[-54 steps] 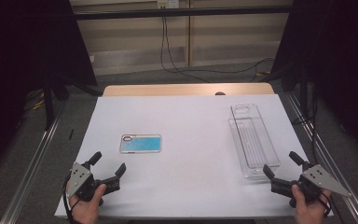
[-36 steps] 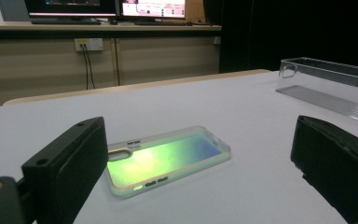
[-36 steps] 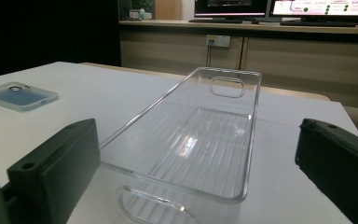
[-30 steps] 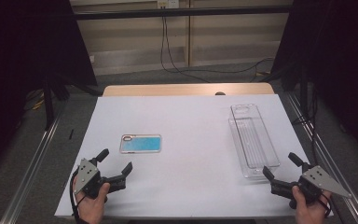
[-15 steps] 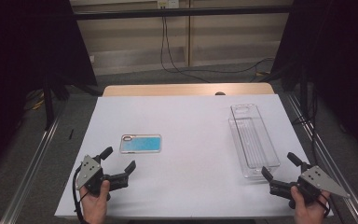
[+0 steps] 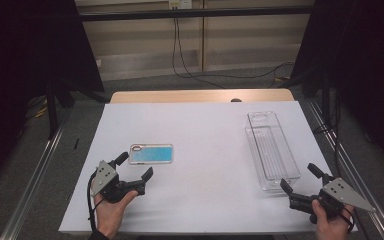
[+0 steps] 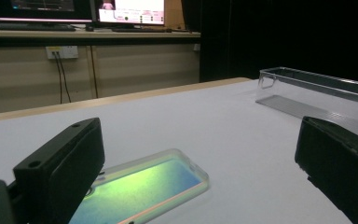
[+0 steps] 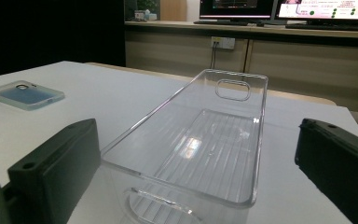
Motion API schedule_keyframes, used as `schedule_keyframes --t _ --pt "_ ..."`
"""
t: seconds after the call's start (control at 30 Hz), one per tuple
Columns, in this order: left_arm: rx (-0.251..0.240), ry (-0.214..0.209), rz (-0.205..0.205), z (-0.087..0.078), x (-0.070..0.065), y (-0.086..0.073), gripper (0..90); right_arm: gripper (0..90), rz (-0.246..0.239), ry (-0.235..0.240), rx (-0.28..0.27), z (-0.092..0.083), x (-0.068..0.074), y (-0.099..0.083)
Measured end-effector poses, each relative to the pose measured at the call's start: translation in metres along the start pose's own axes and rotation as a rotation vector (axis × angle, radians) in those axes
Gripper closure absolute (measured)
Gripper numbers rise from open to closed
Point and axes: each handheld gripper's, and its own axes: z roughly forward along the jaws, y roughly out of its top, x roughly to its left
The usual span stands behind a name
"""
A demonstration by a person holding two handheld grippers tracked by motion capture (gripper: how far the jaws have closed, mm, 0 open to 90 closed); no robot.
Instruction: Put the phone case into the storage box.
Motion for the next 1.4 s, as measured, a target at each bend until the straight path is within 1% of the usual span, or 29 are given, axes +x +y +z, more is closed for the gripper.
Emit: schedule_keyframes --t 0.13,0.2,0.23,0.27,0.33,0.4,0.47,0.5,0.53,0.6,0.67,0.7,0.8,0.83,0.97,1.0,1.03,1.1,1.17,1.23,1.27,1.3,1.37,1.4 --pt "0.004 -0.008 0.019 0.006 -0.001 0.002 1.4 0.0 -0.001 0.002 -0.003 0.000 0.000 0.000" --pt "0.000 -0.008 0.019 0.008 -0.001 0.003 1.6 0.0 -0.003 0.004 -0.002 0.000 0.000 0.000" --pt "-0.004 -0.008 0.010 0.010 -0.001 0.003 1.6 0.0 -0.003 0.005 -0.002 0.000 0.001 0.000" --pt "-0.001 -0.010 0.020 0.011 0.000 0.004 1.9 0.0 -0.005 0.005 -0.002 0.000 0.001 0.001" --pt "-0.004 -0.008 0.014 0.014 -0.001 0.004 2.1 0.0 -0.006 0.007 -0.001 0.000 0.001 0.000" --pt "-0.007 -0.016 0.020 0.018 0.000 0.005 2.4 0.0 -0.005 0.008 -0.003 0.000 0.001 0.001" --pt "-0.009 -0.010 0.019 0.021 0.000 0.006 2.5 0.0 -0.007 0.006 -0.003 0.000 0.001 0.001" --pt "-0.009 -0.014 0.026 0.022 0.001 0.007 2.4 0.0 -0.004 0.005 -0.004 0.000 0.001 0.001" --pt "-0.014 -0.011 0.015 0.024 0.001 0.007 2.5 0.0 -0.003 0.004 -0.004 0.000 0.001 0.001" --pt "-0.011 -0.016 0.028 0.028 0.002 0.009 2.4 0.0 -0.002 0.006 -0.004 0.000 0.001 0.000" --pt "-0.011 -0.020 0.032 0.030 0.001 0.010 2.4 0.0 -0.003 0.006 -0.004 0.000 0.001 0.001" --pt "-0.008 -0.022 0.041 0.032 0.001 0.010 2.4 0.0 -0.003 0.008 -0.004 0.000 0.001 0.001" --pt "-0.007 -0.024 0.045 0.039 0.001 0.010 2.4 0.0 -0.002 0.010 -0.004 0.001 0.002 0.001" --pt "-0.006 -0.019 0.053 0.041 0.002 0.010 2.5 0.0 -0.003 0.010 -0.003 0.001 0.002 0.001" --pt "-0.006 -0.013 0.049 0.044 0.005 0.012 2.7 0.0 -0.005 0.007 -0.002 0.001 0.002 0.001" --pt "-0.014 -0.007 0.030 0.048 0.006 0.014 2.7 0.0 -0.003 0.005 -0.003 0.001 0.002 0.001" --pt "-0.014 -0.007 0.030 0.048 0.006 0.014 2.9 0.0 -0.003 0.005 -0.003 0.001 0.002 0.001" --pt "-0.014 0.014 0.053 0.053 0.010 0.017 3.6 0.0 -0.002 0.005 -0.004 0.001 0.002 0.001" --pt "-0.011 0.037 0.045 0.056 0.013 0.016 4.2 0.0 -0.002 0.007 -0.004 0.001 0.002 0.001" --pt "-0.011 0.039 0.048 0.058 0.014 0.016 4.5 0.0 -0.002 0.007 -0.004 0.001 0.002 0.001" --pt "-0.014 0.042 0.036 0.060 0.015 0.015 4.5 0.0 -0.005 0.009 -0.003 0.001 0.002 0.001" --pt "-0.008 0.049 0.049 0.064 0.017 0.014 5.1 0.0 -0.004 0.012 0.003 0.002 0.002 0.001" --pt "-0.004 0.049 0.045 0.065 0.018 0.014 5.2 0.0 -0.003 0.012 0.003 0.002 0.002 0.000" --pt "-0.001 0.055 0.051 0.066 0.019 0.014 5.2 0.0 -0.004 0.013 0.002 0.002 0.002 0.001"
